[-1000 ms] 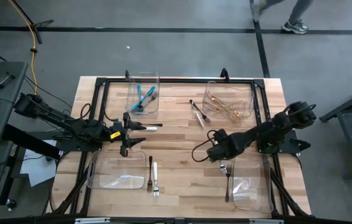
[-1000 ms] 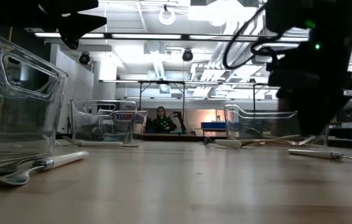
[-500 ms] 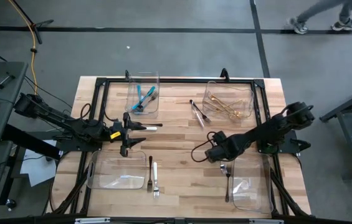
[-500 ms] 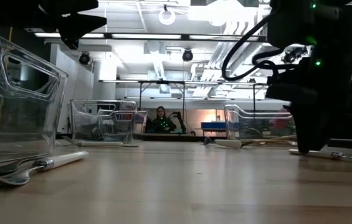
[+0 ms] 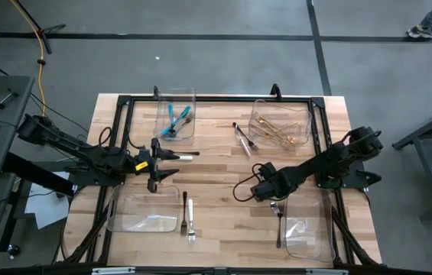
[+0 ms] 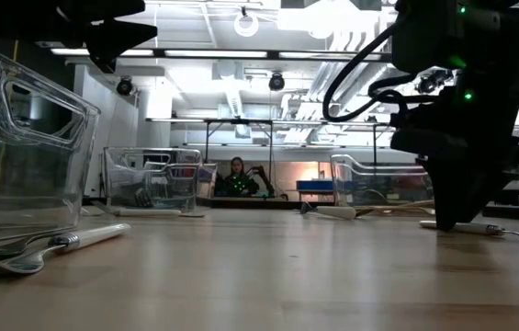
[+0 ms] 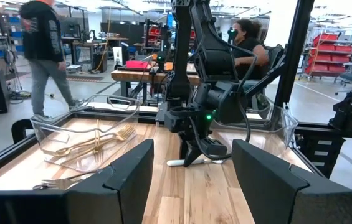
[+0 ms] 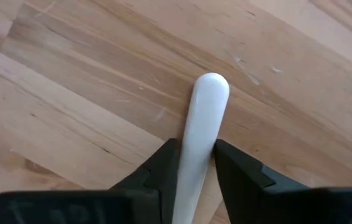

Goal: Sort silverware by color (type)
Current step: Put the white fork into the bottom left transparent bin

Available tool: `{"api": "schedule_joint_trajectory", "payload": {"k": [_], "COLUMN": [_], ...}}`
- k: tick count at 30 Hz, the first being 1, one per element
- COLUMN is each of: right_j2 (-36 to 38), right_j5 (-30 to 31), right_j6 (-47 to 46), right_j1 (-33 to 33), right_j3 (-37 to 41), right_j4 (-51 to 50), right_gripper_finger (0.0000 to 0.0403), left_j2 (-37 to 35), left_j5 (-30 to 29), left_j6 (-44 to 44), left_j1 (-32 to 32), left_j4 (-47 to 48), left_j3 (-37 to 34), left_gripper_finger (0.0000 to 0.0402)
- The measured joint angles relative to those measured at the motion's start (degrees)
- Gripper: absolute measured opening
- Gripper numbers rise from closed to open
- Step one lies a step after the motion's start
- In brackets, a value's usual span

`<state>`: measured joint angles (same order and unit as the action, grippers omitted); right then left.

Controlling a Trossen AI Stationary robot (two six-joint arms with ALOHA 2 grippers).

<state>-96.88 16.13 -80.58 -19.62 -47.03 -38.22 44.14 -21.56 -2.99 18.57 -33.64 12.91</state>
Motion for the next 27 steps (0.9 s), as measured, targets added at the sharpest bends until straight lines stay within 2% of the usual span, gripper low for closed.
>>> {"api": "schedule_joint_trajectory", "payload": {"k": [4,8,18,27], "right_j2": [-0.02,-0.24,-0.37,-0.46], "right_j5": [0.88,3.64,5.43,8.45], "right_j6": [-0.13,0.13,1.76,7.73], "right_j1": [-0.01,0.08,0.11,0.13], "right_j3": [0.02,0.2,0.39,0.39], "right_j4": [0.05,0.06,2.33,8.91], "right_gripper_finger": [0.0042,0.0041,0.0041,0.004], "left_j2": [0.0,0.0,0.0,0.0], "left_j5": [0.0,0.0,0.0,-0.01], "left_j6": [0.01,-0.01,0.01,0.02], "left_j1": [0.0,0.0,0.01,0.0], "left_j4": [-0.01,-0.01,-0.01,-0.01], "left_j3": [0.0,0.0,0.0,0.0], "left_gripper_finger": [0.0211,0.0211,0.0211,0.0211]}}
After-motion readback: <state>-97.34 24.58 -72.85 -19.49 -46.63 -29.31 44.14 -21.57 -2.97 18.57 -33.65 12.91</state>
